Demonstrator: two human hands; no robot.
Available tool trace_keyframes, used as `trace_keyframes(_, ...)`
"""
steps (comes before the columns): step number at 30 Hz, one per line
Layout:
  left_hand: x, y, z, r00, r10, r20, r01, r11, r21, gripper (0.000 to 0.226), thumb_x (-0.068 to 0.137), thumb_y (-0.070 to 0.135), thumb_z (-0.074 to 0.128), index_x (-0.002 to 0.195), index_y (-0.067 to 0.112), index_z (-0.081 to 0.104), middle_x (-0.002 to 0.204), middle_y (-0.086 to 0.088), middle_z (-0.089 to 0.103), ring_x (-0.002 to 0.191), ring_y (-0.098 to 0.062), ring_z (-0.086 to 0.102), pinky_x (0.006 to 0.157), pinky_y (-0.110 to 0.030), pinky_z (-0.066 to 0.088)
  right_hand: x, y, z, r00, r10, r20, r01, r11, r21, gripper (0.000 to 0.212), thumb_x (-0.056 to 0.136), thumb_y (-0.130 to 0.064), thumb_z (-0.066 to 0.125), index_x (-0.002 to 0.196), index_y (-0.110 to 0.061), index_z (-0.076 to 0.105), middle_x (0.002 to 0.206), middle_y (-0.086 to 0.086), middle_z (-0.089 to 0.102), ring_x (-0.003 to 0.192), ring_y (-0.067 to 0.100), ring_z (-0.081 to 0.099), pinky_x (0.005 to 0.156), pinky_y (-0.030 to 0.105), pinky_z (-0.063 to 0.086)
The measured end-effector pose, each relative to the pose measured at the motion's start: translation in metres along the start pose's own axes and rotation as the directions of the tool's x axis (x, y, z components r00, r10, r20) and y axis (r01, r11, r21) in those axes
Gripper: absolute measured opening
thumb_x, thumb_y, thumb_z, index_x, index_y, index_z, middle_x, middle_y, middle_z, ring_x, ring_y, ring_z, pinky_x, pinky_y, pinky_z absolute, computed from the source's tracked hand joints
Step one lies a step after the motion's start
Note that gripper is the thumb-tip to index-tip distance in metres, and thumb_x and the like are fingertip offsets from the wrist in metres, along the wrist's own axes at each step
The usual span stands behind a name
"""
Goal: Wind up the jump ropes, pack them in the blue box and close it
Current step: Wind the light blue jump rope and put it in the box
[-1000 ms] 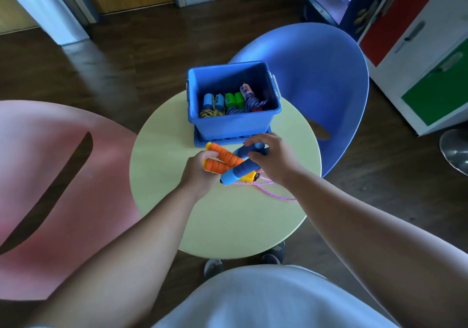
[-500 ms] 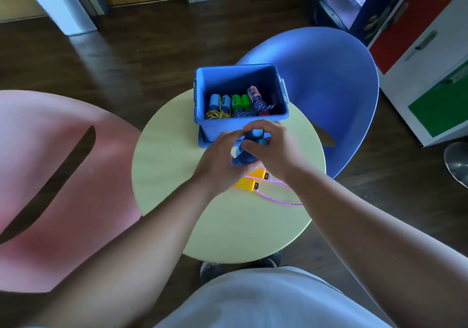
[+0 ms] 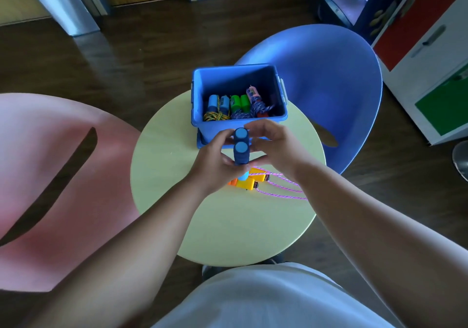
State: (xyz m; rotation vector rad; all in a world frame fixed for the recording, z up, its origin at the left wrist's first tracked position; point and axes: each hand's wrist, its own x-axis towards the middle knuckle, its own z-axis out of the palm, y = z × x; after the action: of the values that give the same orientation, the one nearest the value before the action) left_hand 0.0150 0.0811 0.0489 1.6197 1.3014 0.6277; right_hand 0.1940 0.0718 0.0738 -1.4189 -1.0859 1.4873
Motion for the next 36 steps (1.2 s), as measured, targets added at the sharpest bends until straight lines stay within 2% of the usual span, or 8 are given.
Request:
trace_keyframes(7, 0.001, 0.003, -0.002, 0.999, -0.029, -0.017, 0.029, 1.0, -0.006, 0.073, 0.07, 0.02, 0.094, 0.131, 0.032, 0.055, 0.119, 0.012, 0.067, 0.076, -0.013, 0.077, 0.082, -0.044, 0.063, 0.006, 0.003, 0.0, 0.999, -0.038, 0.009, 0.039, 0.998, -0.056, 0.033, 0.093, 0.007, 0.06, 0.104, -0.023, 0.068, 0.109, -0.001, 0.074, 0.098, 0.023, 0.075, 0.069, 0.04, 0.063)
trace_keyframes(16, -0.01, 0.001, -0.001, 0.984, 0.04, -0.172, -0.032, 0.998, 0.049, 0.07, 0.073, 0.014, 0.087, 0.131, 0.036, 0.054, 0.101, 0.007, 0.071, 0.074, -0.018, 0.071, 0.071, -0.033, 0.059, 0.009, 0.016, 0.004, 0.999, -0.043, 0.026, 0.046, 0.99, -0.13, 0.023, 0.095, 0.001, 0.062, 0.101, -0.019, 0.07, 0.103, -0.005, 0.071, 0.091, 0.019, 0.072, 0.078, 0.038, 0.064)
trace_keyframes(23, -0.017, 0.0, -0.024, 0.979, 0.018, -0.201, -0.007, 0.998, 0.057, 0.065, 0.073, 0.014, 0.088, 0.124, 0.039, 0.056, 0.104, 0.019, 0.063, 0.078, -0.002, 0.061, 0.073, -0.021, 0.054, 0.012, 0.055, -0.023, 0.991, 0.004, -0.137, -0.055, 0.927, -0.371, 0.018, 0.095, -0.014, 0.058, 0.091, -0.027, 0.07, 0.096, -0.009, 0.072, 0.092, 0.017, 0.069, 0.087, 0.045, 0.06)
trace_keyframes(27, -0.028, -0.005, -0.03, 0.979, 0.002, -0.204, 0.0, 1.0, 0.006, 0.067, 0.072, 0.012, 0.088, 0.122, 0.041, 0.056, 0.108, 0.011, 0.065, 0.093, -0.012, 0.064, 0.079, -0.021, 0.055, 0.02, 0.064, -0.025, 0.997, 0.012, -0.073, -0.052, 0.817, -0.575, 0.02, 0.099, -0.015, 0.053, 0.102, -0.019, 0.073, 0.097, -0.009, 0.069, 0.085, 0.013, 0.063, 0.073, 0.027, 0.05)
trace_keyframes(29, -0.035, -0.009, -0.034, 0.978, -0.027, -0.208, 0.021, 0.999, -0.03, 0.067, 0.069, 0.014, 0.088, 0.123, 0.039, 0.057, 0.114, 0.005, 0.068, 0.102, -0.015, 0.067, 0.089, -0.029, 0.058, 0.025, 0.065, -0.021, 1.0, 0.013, -0.017, -0.021, 0.748, -0.664, 0.022, 0.099, -0.014, 0.053, 0.106, -0.019, 0.073, 0.099, -0.008, 0.065, 0.083, 0.013, 0.058, 0.069, 0.024, 0.041)
trace_keyframes(32, -0.046, -0.014, -0.04, 0.974, -0.075, -0.213, 0.063, 0.996, -0.065, 0.066, 0.065, 0.022, 0.088, 0.122, 0.039, 0.059, 0.112, 0.0, 0.068, 0.102, -0.027, 0.069, 0.091, -0.051, 0.06, 0.034, 0.073, -0.012, 0.997, -0.004, 0.08, 0.064, 0.638, -0.768, 0.013, 0.093, -0.02, 0.064, 0.097, -0.028, 0.073, 0.106, -0.003, 0.061, 0.097, 0.019, 0.059, 0.073, 0.028, 0.041)
trace_keyframes(34, -0.053, -0.018, -0.043, 0.968, -0.124, -0.219, 0.102, 0.989, -0.107, 0.066, 0.064, 0.025, 0.088, 0.121, 0.042, 0.059, 0.107, 0.002, 0.066, 0.1, -0.034, 0.069, 0.088, -0.058, 0.06, 0.039, 0.078, -0.004, 0.988, 0.026, 0.15, 0.107, 0.578, -0.809, 0.01, 0.087, -0.027, 0.074, 0.096, -0.032, 0.073, 0.118, 0.003, 0.054, 0.107, 0.023, 0.055, 0.083, 0.031, 0.045)
trace_keyframes(36, -0.058, -0.021, -0.046, 0.961, -0.153, -0.231, 0.122, 0.982, -0.143, 0.066, 0.064, 0.024, 0.088, 0.121, 0.042, 0.06, 0.108, 0.001, 0.065, 0.102, -0.036, 0.069, 0.086, -0.06, 0.06, 0.041, 0.084, 0.003, 0.973, 0.085, 0.212, 0.136, 0.53, -0.837, 0.023, 0.081, -0.033, 0.082, 0.102, -0.033, 0.072, 0.13, 0.003, 0.047, 0.116, 0.026, 0.049, 0.094, 0.033, 0.043)
